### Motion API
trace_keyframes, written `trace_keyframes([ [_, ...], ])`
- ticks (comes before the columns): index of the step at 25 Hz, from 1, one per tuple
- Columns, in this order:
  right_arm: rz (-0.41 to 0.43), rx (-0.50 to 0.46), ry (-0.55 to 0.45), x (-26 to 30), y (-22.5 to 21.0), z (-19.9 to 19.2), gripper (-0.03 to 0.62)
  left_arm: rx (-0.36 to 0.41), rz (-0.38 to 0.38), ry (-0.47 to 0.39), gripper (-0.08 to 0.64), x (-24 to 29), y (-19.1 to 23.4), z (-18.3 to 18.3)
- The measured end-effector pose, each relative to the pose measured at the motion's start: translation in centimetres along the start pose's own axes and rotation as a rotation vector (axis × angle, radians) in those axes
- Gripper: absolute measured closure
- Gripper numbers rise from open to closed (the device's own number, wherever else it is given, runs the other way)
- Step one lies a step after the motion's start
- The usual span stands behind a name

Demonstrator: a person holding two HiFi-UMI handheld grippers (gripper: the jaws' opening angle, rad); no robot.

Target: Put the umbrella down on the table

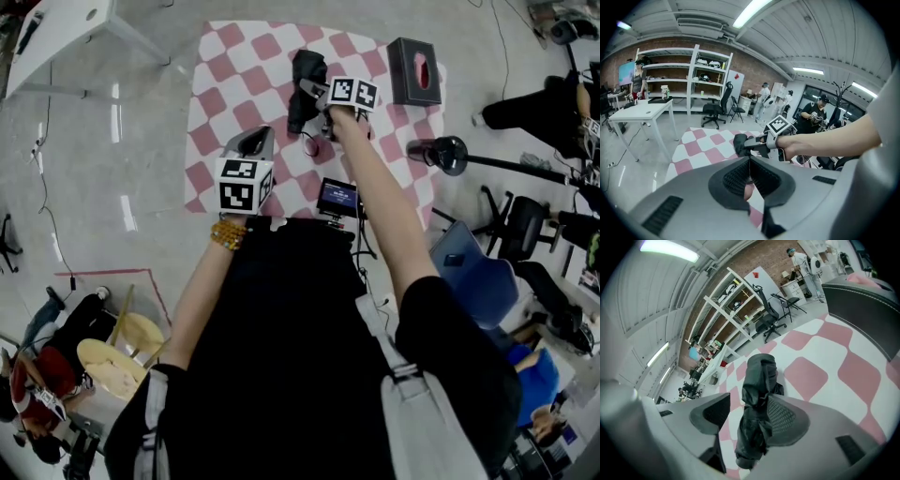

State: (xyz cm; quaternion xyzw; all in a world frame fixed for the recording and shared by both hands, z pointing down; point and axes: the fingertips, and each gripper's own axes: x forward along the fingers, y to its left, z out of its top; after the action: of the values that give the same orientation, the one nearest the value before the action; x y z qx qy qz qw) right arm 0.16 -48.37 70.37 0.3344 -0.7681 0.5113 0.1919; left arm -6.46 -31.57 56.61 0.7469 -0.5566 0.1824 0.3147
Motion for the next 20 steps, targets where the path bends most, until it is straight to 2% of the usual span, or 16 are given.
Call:
trace_keyframes([
  [6, 0.057, -0.049, -0.057, -3.0, 2.8, 0.8, 0.339, 0.037, -0.025, 0.002, 0.545, 0.2, -1.1, 0.5],
  [13, 0.159, -0.096, -0.234, -8.5, 8.8, 4.7, 0.351, 0.067, -0.053, -0.011, 0.545, 0.3, -1.7, 1.6],
  [20, 0.193, -0.245, -0.367, -13.9, 14.4, 8.8, 0.356, 0.116, -0.088, -0.033, 0.545, 0.8, -2.6, 3.7],
])
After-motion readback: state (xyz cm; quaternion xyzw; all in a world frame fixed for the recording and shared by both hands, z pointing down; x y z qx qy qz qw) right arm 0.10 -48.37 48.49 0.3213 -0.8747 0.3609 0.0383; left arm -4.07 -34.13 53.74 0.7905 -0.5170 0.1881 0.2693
